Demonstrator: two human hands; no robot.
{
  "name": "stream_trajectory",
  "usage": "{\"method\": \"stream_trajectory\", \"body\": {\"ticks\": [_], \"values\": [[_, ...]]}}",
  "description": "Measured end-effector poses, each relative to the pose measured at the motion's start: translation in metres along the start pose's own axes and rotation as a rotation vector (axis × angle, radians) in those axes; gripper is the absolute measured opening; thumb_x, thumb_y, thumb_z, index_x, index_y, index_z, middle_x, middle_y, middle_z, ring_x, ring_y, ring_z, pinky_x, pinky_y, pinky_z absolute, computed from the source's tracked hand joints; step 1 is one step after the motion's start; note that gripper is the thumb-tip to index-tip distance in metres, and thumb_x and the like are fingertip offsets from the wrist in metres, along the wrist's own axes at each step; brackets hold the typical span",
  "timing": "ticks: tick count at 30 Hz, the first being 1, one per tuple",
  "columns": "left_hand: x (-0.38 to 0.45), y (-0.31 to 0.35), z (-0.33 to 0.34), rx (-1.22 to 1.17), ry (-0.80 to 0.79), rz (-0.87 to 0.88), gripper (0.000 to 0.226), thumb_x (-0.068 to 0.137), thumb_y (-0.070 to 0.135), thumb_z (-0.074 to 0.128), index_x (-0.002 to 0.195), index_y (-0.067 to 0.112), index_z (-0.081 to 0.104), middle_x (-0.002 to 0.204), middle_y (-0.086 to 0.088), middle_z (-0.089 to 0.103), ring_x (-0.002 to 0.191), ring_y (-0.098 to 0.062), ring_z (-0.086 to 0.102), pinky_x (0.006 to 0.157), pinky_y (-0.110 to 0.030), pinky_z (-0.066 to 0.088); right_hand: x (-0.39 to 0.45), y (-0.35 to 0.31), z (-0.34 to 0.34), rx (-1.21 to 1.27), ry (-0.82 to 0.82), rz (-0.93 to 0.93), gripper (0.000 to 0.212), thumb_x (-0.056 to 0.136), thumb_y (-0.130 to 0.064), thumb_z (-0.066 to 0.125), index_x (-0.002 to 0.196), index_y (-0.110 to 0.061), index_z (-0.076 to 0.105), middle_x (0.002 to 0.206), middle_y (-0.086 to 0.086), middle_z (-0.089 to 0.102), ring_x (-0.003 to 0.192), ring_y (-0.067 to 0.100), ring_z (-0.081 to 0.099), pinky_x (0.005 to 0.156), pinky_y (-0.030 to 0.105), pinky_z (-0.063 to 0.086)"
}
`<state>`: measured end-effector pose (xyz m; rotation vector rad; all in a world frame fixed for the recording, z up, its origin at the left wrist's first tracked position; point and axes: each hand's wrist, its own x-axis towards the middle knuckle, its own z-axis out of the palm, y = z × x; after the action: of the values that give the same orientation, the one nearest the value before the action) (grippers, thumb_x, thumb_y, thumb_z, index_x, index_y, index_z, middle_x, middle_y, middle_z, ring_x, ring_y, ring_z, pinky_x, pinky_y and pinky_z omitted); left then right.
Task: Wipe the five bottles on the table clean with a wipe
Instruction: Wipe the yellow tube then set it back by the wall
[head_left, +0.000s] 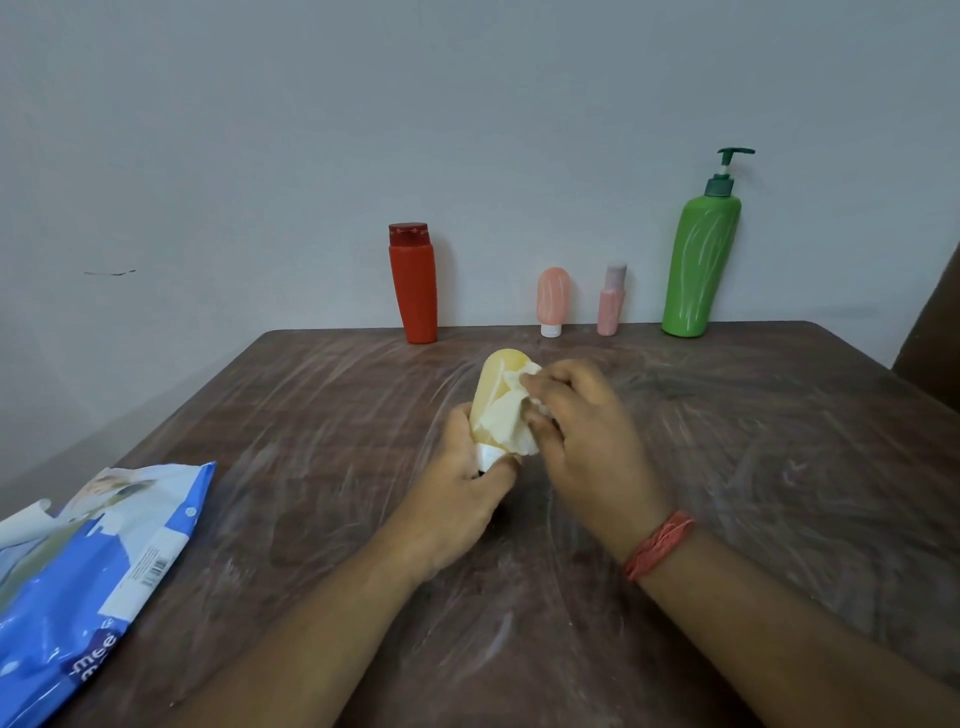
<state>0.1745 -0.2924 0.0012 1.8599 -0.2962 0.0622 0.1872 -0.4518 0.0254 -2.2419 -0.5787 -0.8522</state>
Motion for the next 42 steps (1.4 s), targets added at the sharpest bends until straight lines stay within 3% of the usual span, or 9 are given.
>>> {"method": "stream_trajectory", "body": {"ticks": [3,9,15,20,26,28,31,37,42], "values": [[0.000,0.000,-0.003,0.005,0.032,-0.010,0.039,0.091,0.044,0.058,0.125,0.047,0.039,0.094,0.014,0.067,0.072,0.003,0.061,0.060,-0.018,0.052,-0.003,-0.004,0.005,-0.015,-0.086,-0.020,0.039,0.092,-0.018,0.069,0.129,-0.006,0.062,0.121,-0.004,0.052,0.105,0.001,0.046,0.090,0.005,0.034],[-0.001,-0.002,0.000,0.144,-0.034,0.027,0.039,0.097,0.039,0.059,0.125,0.048,0.033,0.102,0.012,0.057,0.076,0.005,0.057,0.061,-0.013,0.049,0.008,0.008,-0.007,-0.039,0.087,-0.028,0.016,0.085,-0.003,0.072,0.101,-0.007,0.070,0.105,0.003,0.064,0.098,0.019,0.060,0.087,0.017,0.039],[-0.002,0.002,-0.005,0.072,0.014,0.033,0.034,0.098,0.038,0.061,0.120,0.051,0.038,0.102,0.013,0.062,0.076,0.008,0.060,0.059,-0.009,0.046,0.001,0.005,-0.003,-0.143,-0.092,-0.241,0.021,0.083,0.001,0.071,0.102,-0.008,0.072,0.107,0.003,0.068,0.101,0.022,0.060,0.091,0.022,0.042],[-0.001,0.004,-0.003,0.231,-0.034,0.102,0.034,0.098,0.049,0.058,0.126,0.047,0.039,0.102,0.025,0.056,0.084,0.005,0.057,0.065,-0.010,0.046,0.009,0.013,-0.015,-0.121,0.045,-0.022,0.024,0.087,-0.003,0.070,0.111,-0.009,0.070,0.109,0.004,0.068,0.104,0.023,0.060,0.088,0.014,0.033],[0.004,0.001,-0.011,0.266,0.088,0.100,0.027,0.095,0.039,0.067,0.105,0.039,0.042,0.104,0.014,0.062,0.089,0.006,0.059,0.066,-0.008,0.044,0.000,0.000,-0.008,-0.181,-0.181,-0.286,0.024,0.082,0.002,0.072,0.104,-0.007,0.072,0.106,0.005,0.068,0.100,0.024,0.060,0.086,0.032,0.050],[0.004,-0.001,-0.011,0.316,0.095,0.099,0.031,0.093,0.040,0.069,0.107,0.034,0.042,0.101,0.012,0.060,0.087,0.005,0.057,0.064,-0.009,0.044,0.008,0.009,-0.013,-0.232,-0.127,-0.213,0.026,0.081,0.005,0.071,0.105,-0.006,0.073,0.106,0.007,0.069,0.099,0.029,0.061,0.086,0.034,0.051],[0.006,-0.006,-0.007,0.380,0.072,0.113,0.032,0.095,0.039,0.067,0.109,0.033,0.038,0.098,0.011,0.056,0.084,0.009,0.054,0.060,-0.008,0.042,0.013,0.019,-0.019,-0.258,-0.021,-0.068,0.025,0.084,0.004,0.068,0.106,-0.006,0.073,0.104,0.008,0.068,0.099,0.029,0.060,0.086,0.025,0.042],[0.007,-0.007,-0.004,0.345,0.079,0.185,0.030,0.098,0.027,0.064,0.097,0.037,0.036,0.091,0.008,0.060,0.080,0.000,0.060,0.062,-0.015,0.046,0.002,0.003,-0.004,-0.174,-0.224,-0.378,0.027,0.083,0.000,0.067,0.109,-0.008,0.072,0.107,0.004,0.066,0.099,0.024,0.058,0.087,0.032,0.050],[0.007,-0.009,-0.001,0.446,0.078,0.180,0.027,0.100,0.034,0.060,0.105,0.030,0.034,0.085,0.005,0.053,0.065,-0.005,0.051,0.055,-0.019,0.044,0.014,0.025,-0.019,-0.312,-0.039,-0.144,0.023,0.082,0.003,0.070,0.104,-0.004,0.074,0.096,0.009,0.066,0.092,0.030,0.058,0.076,0.037,0.052]]}}
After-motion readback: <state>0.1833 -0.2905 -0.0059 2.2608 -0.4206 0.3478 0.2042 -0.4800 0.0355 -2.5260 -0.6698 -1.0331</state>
